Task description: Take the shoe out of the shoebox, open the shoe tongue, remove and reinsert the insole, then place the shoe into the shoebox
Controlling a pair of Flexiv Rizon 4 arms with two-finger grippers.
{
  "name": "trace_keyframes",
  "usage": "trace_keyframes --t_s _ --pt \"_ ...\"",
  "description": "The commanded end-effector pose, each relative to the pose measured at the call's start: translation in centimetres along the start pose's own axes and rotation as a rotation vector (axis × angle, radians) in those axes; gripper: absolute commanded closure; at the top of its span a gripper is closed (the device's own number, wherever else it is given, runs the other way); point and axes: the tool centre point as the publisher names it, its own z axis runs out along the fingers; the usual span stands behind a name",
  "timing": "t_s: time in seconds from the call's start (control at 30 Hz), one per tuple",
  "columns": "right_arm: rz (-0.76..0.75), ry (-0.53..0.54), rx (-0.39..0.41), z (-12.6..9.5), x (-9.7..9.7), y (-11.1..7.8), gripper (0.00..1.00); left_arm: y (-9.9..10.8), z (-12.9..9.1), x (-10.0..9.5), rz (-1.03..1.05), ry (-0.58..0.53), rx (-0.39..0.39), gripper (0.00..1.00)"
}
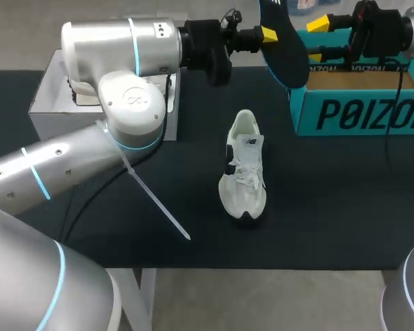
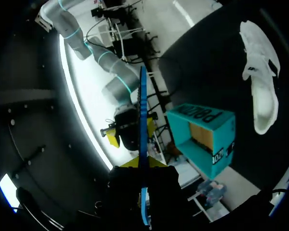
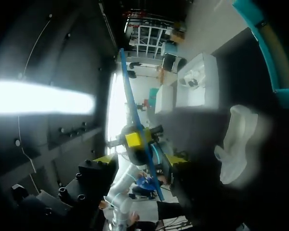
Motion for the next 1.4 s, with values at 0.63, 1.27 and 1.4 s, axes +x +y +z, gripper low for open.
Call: trace_keyframes --t_s 0.63,1.27,1.4 --pt "-0.008 -0.029 0.036 1.8 -0.1 -0.4 0.53 -0.3 0.8 0.8 -0.157 -0.103 0.047 1.0" --pt "0.005 -0.035 0.056 3.0 -0.8 -1.1 1.0 -0.2 1.2 0.5 -0.178 -0.098 0.049 0.58" --pt "0.007 -0.04 0.052 2.9 -0.9 -1.1 1.0 -0.3 1.0 0.5 -0.184 -0.079 0.049 0.0"
